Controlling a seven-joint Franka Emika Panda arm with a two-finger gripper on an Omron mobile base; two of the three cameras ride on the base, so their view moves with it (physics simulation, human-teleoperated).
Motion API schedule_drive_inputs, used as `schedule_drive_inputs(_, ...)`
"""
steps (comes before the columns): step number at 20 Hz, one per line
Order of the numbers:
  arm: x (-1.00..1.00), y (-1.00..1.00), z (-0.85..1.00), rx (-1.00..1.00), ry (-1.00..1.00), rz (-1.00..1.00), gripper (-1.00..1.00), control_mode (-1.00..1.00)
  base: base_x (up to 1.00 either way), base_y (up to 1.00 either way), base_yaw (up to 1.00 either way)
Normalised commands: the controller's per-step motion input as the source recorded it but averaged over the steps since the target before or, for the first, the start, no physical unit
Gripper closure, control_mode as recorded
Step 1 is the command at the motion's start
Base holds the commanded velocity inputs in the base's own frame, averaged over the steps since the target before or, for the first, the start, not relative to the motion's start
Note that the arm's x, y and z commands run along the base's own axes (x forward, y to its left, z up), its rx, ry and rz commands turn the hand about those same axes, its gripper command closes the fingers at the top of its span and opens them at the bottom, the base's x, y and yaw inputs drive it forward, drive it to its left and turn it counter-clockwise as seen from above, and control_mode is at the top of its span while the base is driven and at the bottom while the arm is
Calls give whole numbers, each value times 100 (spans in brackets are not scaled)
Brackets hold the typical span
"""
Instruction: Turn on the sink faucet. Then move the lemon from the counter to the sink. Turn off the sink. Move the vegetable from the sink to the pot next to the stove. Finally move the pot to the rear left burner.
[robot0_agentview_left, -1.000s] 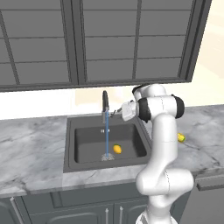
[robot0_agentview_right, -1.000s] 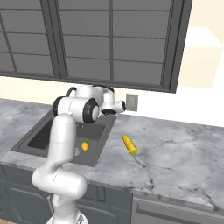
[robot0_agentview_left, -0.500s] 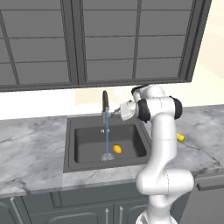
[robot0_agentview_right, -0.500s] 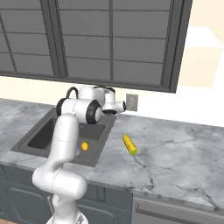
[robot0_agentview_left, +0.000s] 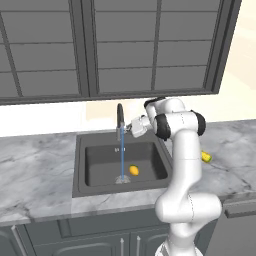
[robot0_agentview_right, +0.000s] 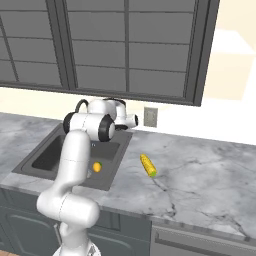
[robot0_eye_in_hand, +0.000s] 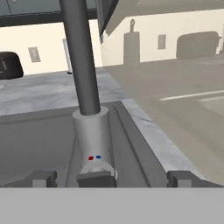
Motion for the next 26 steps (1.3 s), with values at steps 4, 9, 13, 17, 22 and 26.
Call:
schedule_drive_inputs(4, 0, 49, 0, 0, 6, 0, -100, -100, 0, 0, 0)
schedule_drive_inputs(9, 0, 64, 10, 0, 4, 0, -100, -100, 0, 0, 0)
schedule_drive_inputs(13, 0, 78, 18, 0, 4, 0, -100, -100, 0, 0, 0)
schedule_drive_inputs(17, 0, 46, 8, 0, 1, 0, -100, -100, 0, 0, 0)
schedule_drive_inputs(22, 0, -5, 0, 0, 0, 0, -100, -100, 0, 0, 0)
schedule_drive_inputs(26, 0, -29, 0, 0, -1, 0, -100, -100, 0, 0, 0)
